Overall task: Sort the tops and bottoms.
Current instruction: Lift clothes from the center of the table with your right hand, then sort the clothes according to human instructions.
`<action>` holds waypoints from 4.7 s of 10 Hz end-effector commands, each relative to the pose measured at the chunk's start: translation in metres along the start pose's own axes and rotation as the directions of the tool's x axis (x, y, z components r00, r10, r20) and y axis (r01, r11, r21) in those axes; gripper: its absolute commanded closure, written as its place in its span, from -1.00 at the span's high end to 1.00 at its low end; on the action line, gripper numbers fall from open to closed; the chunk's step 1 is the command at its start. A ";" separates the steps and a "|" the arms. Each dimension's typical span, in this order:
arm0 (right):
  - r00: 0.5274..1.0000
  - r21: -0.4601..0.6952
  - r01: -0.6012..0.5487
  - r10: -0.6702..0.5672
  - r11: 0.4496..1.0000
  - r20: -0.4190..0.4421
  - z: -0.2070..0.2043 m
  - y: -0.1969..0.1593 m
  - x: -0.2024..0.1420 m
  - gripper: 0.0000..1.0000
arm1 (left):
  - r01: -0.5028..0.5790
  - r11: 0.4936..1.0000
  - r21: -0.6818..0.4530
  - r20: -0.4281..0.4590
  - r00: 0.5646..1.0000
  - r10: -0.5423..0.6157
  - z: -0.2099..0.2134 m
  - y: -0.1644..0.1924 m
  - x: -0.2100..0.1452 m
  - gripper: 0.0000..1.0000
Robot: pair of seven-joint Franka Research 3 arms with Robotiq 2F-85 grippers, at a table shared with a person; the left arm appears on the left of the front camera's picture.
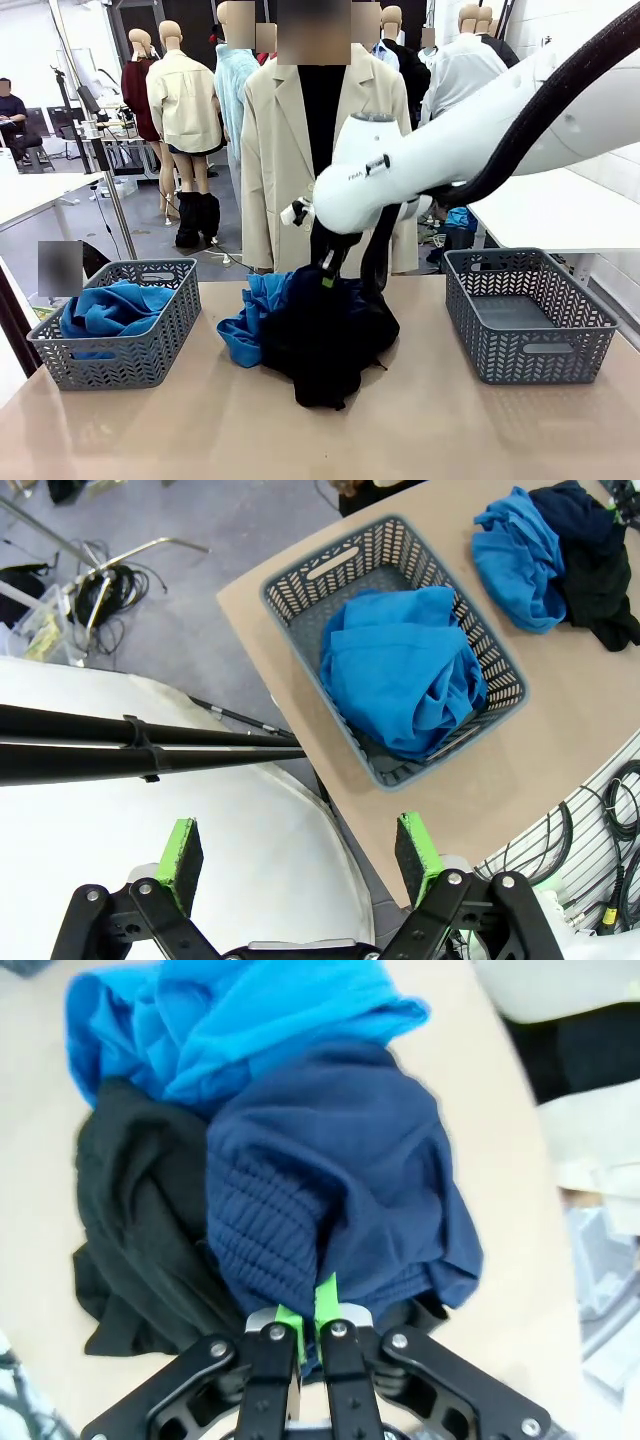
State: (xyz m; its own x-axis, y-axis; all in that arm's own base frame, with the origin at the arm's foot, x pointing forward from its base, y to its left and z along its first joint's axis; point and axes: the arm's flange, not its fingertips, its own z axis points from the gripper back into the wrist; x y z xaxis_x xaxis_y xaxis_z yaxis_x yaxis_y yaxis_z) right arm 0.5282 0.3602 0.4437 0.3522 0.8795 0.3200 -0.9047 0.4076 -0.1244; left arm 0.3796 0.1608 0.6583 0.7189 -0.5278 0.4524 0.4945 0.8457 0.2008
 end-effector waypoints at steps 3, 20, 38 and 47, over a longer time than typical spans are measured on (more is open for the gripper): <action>0.998 0.039 0.043 -0.042 0.998 -0.042 0.109 -0.033 0.052 -1.00 | -0.004 1.000 0.005 -0.018 1.000 0.004 0.001 0.000 -0.001 1.00; 0.972 -0.219 0.186 -0.146 0.958 0.185 0.414 0.040 0.100 -1.00 | -0.004 1.000 0.005 -0.018 1.000 0.004 0.001 0.000 -0.001 1.00; 0.972 -0.219 0.186 -0.146 0.958 0.185 0.414 0.040 0.100 -1.00 | -0.004 1.000 0.005 -0.018 1.000 0.004 0.001 0.000 -0.001 1.00; 0.939 -0.470 0.318 -0.205 0.823 0.277 0.500 -0.022 0.031 -1.00 | -0.004 1.000 0.005 -0.018 1.000 0.004 0.001 0.000 -0.001 1.00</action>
State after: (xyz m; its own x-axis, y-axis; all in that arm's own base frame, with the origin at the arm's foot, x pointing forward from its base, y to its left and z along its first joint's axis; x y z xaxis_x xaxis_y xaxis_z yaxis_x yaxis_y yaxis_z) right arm 0.4329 0.2625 0.9238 0.4580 0.6776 0.5755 -0.5671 0.7212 -0.3978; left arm 0.3793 0.1614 0.6585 0.7192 -0.5267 0.4531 0.4935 0.8463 0.2005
